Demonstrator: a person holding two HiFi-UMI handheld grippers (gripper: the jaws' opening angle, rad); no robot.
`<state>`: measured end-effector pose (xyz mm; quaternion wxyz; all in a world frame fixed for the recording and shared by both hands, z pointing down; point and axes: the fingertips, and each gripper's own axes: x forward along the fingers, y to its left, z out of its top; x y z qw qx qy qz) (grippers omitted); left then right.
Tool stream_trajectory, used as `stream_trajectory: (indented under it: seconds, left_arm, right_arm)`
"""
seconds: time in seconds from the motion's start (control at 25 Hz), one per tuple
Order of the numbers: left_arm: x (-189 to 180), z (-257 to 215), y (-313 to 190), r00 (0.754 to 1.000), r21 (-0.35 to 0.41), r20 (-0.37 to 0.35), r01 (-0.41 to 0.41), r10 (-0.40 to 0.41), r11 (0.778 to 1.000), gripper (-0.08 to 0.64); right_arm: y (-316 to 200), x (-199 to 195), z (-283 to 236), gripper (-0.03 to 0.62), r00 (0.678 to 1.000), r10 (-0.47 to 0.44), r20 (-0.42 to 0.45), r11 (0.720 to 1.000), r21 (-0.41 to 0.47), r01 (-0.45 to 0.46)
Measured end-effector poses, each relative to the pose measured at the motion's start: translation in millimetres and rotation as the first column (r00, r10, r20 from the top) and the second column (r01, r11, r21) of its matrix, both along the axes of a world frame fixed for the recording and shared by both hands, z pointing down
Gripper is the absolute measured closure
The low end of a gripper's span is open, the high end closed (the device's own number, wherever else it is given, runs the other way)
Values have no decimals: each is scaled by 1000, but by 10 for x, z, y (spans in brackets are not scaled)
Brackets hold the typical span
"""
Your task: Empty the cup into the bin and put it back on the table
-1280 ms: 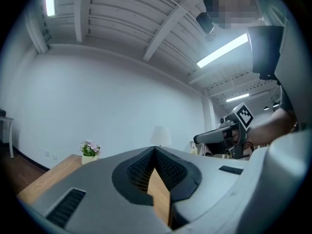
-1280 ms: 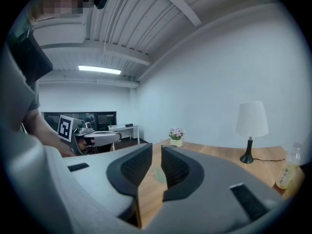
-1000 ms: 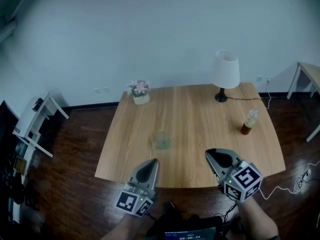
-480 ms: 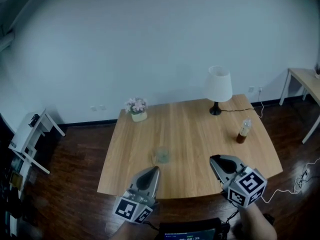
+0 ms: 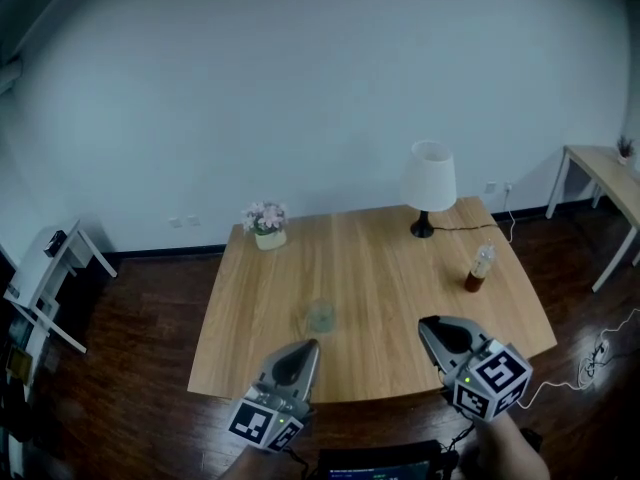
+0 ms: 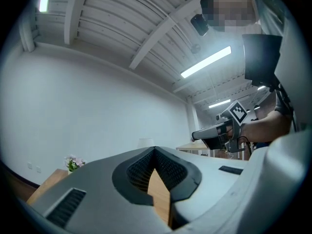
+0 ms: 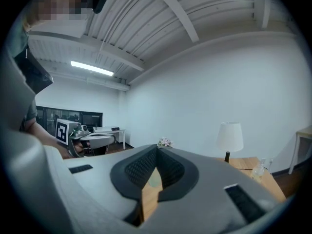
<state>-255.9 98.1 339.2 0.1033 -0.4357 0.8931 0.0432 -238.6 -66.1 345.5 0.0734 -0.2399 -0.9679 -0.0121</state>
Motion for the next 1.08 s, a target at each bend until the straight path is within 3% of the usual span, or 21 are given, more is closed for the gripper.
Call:
stream_trajectory:
  seconds: [0.88,1.08]
  left_arm:
    - [-23,-87,61,1000,12,-21,-5,5,1000,569]
    - [0,-169,28,999,10,10,-31,31,999,569]
  right_arm:
    - [50,49,-37,595,1000,13,-9,1000,-5,-13]
    - [32,35,-31,595,1000,16,-10,1000,-1,-16]
